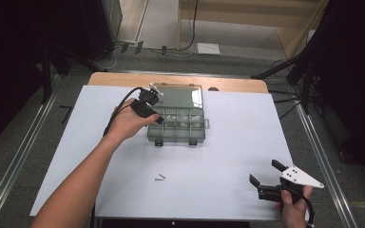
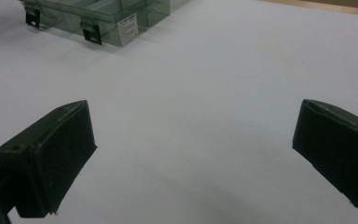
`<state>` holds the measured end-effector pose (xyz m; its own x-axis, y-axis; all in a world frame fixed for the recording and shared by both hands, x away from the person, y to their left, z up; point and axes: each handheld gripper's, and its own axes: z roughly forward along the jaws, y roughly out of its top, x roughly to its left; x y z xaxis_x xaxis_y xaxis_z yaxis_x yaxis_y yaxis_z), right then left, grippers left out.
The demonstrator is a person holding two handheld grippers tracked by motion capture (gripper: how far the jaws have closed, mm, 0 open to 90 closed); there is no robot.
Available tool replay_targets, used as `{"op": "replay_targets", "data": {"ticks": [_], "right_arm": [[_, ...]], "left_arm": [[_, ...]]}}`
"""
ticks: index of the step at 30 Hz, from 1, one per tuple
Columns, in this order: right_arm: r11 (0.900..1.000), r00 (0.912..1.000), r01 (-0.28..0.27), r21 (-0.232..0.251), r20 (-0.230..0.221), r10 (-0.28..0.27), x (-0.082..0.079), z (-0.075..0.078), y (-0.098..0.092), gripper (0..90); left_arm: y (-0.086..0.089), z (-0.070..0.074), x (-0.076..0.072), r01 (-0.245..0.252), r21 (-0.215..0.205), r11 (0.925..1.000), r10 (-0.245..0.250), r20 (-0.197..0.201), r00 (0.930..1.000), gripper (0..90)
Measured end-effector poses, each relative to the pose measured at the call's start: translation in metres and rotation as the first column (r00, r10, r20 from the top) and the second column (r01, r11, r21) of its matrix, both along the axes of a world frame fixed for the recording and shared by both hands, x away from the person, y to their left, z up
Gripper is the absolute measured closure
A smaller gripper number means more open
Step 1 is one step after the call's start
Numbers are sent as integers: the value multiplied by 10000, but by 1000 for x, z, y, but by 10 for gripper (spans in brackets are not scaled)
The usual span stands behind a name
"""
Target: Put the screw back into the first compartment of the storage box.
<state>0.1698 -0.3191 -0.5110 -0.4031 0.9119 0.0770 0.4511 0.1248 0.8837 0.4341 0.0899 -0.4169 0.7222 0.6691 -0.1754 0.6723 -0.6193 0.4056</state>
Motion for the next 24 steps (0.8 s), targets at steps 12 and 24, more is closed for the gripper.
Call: {"op": "replay_targets", "data": {"ticks": [12,24], "right_arm": [[9999,10000,-59,-98,16,59,1,-1,0,0],[10000,10000,-25,-56,-8,25,1,-1,0,0]], "left_arm": [[2,-8,22,-414,73,9991,414,71,9991,880],[1,-18,38,-862,243,9960,859,142,9962,880]]}}
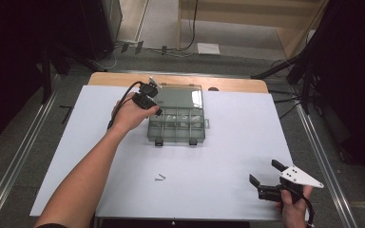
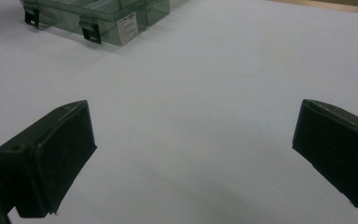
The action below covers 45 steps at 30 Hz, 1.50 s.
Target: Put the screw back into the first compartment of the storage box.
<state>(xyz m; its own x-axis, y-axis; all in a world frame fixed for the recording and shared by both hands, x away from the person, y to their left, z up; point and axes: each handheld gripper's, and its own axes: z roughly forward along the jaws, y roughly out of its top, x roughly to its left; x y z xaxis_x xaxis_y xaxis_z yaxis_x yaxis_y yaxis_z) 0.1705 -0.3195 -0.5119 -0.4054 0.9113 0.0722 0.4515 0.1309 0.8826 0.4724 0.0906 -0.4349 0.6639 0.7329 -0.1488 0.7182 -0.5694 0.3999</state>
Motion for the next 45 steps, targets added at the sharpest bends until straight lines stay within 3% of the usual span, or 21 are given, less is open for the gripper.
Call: {"op": "replay_targets", "data": {"ticks": [5,9,15,21,24,25,30,33,38,41,45], "right_arm": [[10000,10000,-3,12,-23,3,0,0,0,0],[10000,10000,-10,6,9,10,0,0,0,0],[10000,10000,2,24,-1,-2,0,0,0,0],[10000,10000,-21,7,36,21,0,1,1,0],[10000,10000,-51,-33,45,52,0,1,1,0],[10000,10000,-46,-52,51,47,0,1,1,0],[10000,10000,-45,-34,30,45,-1,2,2,0],[10000,10000,-47,-52,18,47,-1,2,1,0],[10000,10000,-69,-52,13,69,-1,2,2,0],[10000,10000,-52,-35,37,52,-1,2,2,0],[10000,10000,-43,-32,15,43,0,2,2,0]], "left_arm": [[0,-1,1,-179,43,9998,180,-148,9997,875],[2,4,-1,-42,-284,9996,38,-149,9999,742],[4,8,-7,180,-736,9971,-221,-556,9982,584],[5,9,-18,499,-1064,9931,-562,-566,9968,468],[6,11,-24,689,-1148,9910,-752,-518,9958,452],[6,12,-27,670,-1234,9901,-735,-488,9961,401],[6,17,-36,774,-1423,9868,-827,-313,9961,331],[3,17,-42,907,-1166,9890,-970,-497,9940,167],[-2,13,-52,1134,-818,9902,-1188,-643,9908,19],[-4,12,-60,1189,-516,9916,-1212,-435,9917,0],[-5,11,-67,1280,-451,9908,-1299,-436,9906,0]]}}
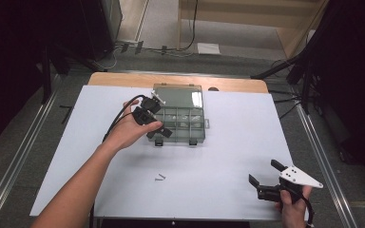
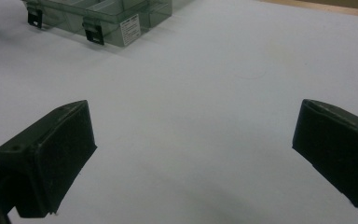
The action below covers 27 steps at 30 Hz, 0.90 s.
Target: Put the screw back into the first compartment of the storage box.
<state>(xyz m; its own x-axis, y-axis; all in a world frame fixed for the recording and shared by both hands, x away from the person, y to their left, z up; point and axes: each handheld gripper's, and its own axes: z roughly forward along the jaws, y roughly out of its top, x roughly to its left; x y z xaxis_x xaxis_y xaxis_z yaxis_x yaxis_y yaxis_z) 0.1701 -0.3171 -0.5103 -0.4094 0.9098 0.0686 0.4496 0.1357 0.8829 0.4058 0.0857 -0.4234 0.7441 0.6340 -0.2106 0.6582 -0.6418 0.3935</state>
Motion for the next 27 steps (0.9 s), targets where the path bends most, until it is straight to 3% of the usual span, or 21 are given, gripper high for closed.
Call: {"op": "replay_targets", "data": {"ticks": [5,27], "right_arm": [[10000,10000,-20,-5,17,20,0,0,1,0],[10000,10000,-62,30,46,62,-1,1,2,0]], "left_arm": [[1,1,-8,240,-131,9996,-241,-41,9997,0],[-4,-4,-53,1080,268,9938,-1085,168,9940,0]]}}
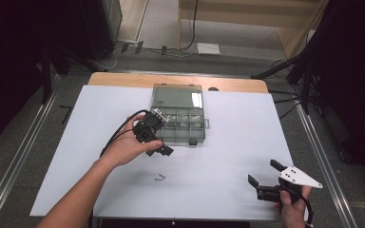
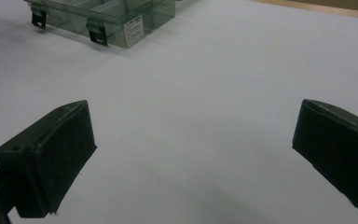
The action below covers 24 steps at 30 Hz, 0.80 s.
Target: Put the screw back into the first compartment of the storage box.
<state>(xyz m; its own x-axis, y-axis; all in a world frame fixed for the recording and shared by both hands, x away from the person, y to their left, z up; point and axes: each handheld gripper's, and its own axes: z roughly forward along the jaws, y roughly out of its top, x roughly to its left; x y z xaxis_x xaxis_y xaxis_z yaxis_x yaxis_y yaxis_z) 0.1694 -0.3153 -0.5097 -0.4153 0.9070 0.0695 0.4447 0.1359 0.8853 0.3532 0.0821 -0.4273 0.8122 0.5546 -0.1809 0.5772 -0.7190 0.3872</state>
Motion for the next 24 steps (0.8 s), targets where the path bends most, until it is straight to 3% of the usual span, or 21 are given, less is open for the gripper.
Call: {"op": "replay_targets", "data": {"ticks": [10,12,13,15,22,24], "right_arm": [[10000,10000,-38,38,32,37,0,0,1,0],[10000,10000,-71,-9,67,71,0,1,1,0],[10000,10000,-44,9,58,44,0,1,1,0],[10000,10000,-43,2,54,43,0,1,1,0],[9999,9999,-95,-49,71,95,0,1,1,0],[10000,10000,-68,-38,50,69,0,1,1,0]], "left_arm": [[-2,-10,-25,664,337,9972,-664,-7,9978,52],[-3,-14,-30,821,491,9954,-822,-7,9966,170],[-3,-16,-32,880,546,9946,-880,-9,9961,176],[-3,-19,-36,926,614,9938,-928,-7,9957,275],[-1,-27,-42,1074,694,9918,-1074,-41,9942,451],[-1,-29,-44,1330,845,9875,-1328,-82,9911,494]]}}
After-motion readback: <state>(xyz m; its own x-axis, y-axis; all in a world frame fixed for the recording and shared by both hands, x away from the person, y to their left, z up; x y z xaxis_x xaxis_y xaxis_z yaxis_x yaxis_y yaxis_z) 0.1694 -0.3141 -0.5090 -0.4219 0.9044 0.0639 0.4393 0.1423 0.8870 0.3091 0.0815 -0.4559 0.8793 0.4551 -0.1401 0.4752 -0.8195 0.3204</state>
